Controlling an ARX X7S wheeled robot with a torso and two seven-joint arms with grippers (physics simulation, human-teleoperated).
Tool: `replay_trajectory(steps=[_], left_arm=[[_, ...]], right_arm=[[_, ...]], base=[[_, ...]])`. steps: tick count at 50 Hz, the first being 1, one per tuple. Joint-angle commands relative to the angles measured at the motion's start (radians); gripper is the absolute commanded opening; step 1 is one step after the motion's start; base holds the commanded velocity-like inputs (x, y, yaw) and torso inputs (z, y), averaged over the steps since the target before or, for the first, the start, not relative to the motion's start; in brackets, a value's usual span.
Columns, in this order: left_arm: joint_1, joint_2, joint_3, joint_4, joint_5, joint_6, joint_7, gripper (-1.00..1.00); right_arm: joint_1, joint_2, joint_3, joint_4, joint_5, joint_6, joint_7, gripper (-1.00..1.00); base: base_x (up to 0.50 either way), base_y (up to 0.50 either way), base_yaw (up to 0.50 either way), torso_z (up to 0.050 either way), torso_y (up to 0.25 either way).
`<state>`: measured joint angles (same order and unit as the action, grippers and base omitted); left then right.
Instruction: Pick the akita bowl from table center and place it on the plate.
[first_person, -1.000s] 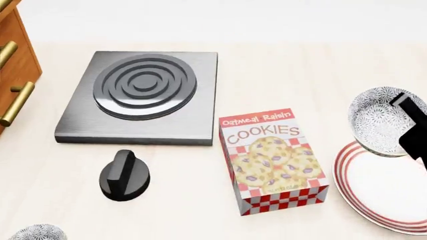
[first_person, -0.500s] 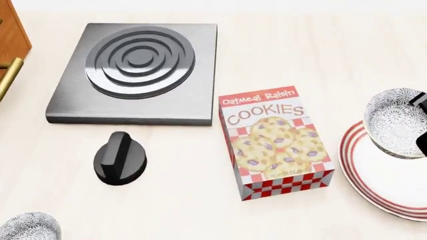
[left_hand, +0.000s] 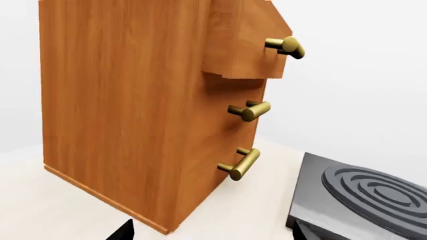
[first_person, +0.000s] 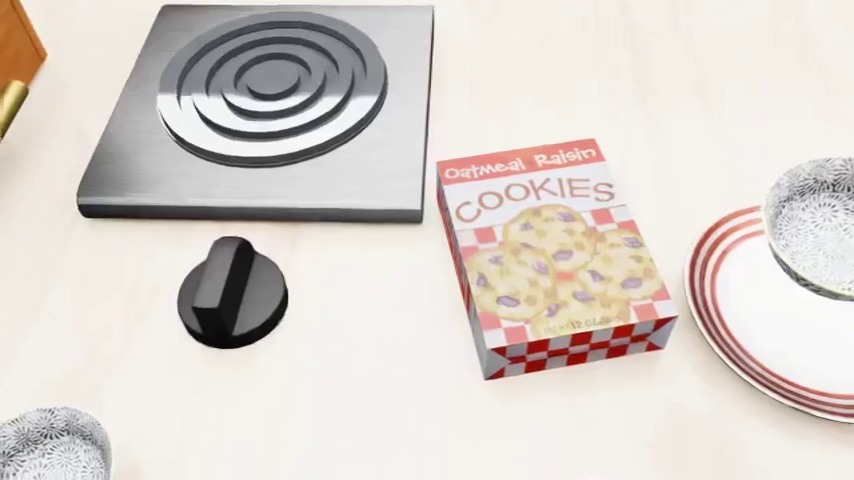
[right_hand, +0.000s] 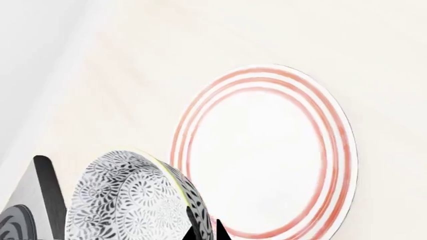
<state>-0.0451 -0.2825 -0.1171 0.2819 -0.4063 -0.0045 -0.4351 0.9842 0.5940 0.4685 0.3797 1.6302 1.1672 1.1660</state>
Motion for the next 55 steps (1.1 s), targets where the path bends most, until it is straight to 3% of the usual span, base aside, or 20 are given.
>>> replay_trajectory(steps=[1,22,37,55], left_arm=[[0.0,-0.002,0.01,0.0,0.015,0.009,-0.005,1.0],[0.004,-0.015,0.028,0.011,-0.002,-0.001,0.007,1.0],[0.021,-0.025,0.014,0.028,-0.024,-0.019,-0.008,1.0],[0.019,-0.03,0.018,0.036,-0.036,-0.031,-0.017,1.0]], right_arm=[[0.002,0.005,0.008,-0.002,0.01,-0.015,-0.015,-1.0],[0.043,0.009,-0.035,0.06,-0.047,-0.051,-0.084,-1.0],[0.059,0.027,-0.102,0.227,-0.196,-0.164,-0.273,-1.0],[0.114,0.035,-0.134,0.38,-0.255,-0.23,-0.391,-1.0]], base=[[0.0,0.0,0.0,0.0,-0.25],[0.0,0.0,0.0,0.001,-0.062],[0.0,0.0,0.0,0.0,0.0],[0.0,0.0,0.0,0.0,0.0]])
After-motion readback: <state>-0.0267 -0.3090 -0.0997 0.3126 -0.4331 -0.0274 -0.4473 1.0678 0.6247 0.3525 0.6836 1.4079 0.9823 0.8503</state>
